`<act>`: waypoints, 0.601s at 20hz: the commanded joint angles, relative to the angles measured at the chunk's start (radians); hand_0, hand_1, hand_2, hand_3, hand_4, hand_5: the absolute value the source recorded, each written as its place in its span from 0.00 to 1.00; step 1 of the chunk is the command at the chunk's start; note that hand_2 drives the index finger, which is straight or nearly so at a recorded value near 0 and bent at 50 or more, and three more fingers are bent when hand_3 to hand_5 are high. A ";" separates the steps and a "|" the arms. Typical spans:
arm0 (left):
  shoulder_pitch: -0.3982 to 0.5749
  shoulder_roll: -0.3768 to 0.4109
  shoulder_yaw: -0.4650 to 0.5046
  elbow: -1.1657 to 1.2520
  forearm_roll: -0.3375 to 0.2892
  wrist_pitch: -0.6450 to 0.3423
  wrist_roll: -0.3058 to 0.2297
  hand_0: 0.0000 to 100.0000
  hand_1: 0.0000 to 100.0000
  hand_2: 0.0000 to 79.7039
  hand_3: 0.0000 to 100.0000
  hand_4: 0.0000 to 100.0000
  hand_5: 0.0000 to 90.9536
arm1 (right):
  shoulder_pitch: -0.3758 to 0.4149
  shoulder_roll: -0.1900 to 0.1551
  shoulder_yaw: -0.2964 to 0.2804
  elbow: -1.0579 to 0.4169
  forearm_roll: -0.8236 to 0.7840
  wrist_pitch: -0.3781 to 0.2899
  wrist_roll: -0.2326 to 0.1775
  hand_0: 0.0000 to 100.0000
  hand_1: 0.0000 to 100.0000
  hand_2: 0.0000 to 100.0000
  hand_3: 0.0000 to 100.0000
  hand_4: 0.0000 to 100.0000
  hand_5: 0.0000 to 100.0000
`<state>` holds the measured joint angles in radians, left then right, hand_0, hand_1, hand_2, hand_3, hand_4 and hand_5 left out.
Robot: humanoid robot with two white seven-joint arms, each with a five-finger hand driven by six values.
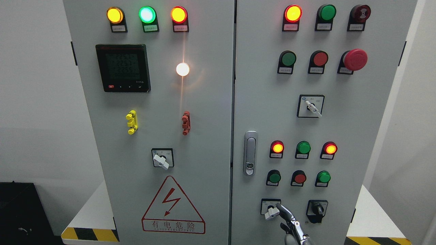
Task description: Release door handle
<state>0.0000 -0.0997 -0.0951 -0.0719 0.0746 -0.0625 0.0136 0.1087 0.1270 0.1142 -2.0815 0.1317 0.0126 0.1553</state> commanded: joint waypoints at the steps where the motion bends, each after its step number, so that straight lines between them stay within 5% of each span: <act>1: 0.017 0.000 0.000 0.000 0.001 0.000 0.000 0.12 0.56 0.00 0.00 0.00 0.00 | -0.001 0.000 0.015 -0.003 0.003 0.000 -0.005 0.34 0.00 0.00 0.00 0.00 0.00; 10: 0.017 0.000 0.000 0.000 0.001 0.000 0.000 0.12 0.56 0.00 0.00 0.00 0.00 | -0.006 0.000 0.015 -0.005 0.005 -0.006 -0.006 0.35 0.00 0.00 0.00 0.00 0.00; 11: 0.017 0.000 0.000 0.000 0.001 0.000 0.000 0.12 0.56 0.00 0.00 0.00 0.00 | -0.009 0.000 0.016 -0.005 0.006 -0.006 -0.007 0.34 0.00 0.00 0.04 0.04 0.02; 12: 0.017 0.000 0.000 0.000 -0.001 0.000 0.000 0.12 0.56 0.00 0.00 0.00 0.00 | -0.017 0.000 0.016 -0.005 0.008 -0.006 -0.010 0.33 0.00 0.00 0.14 0.16 0.15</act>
<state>0.0000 -0.0997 -0.0951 -0.0720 0.0746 -0.0626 0.0136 0.1032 0.1272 0.1239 -2.0844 0.1357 0.0084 0.1491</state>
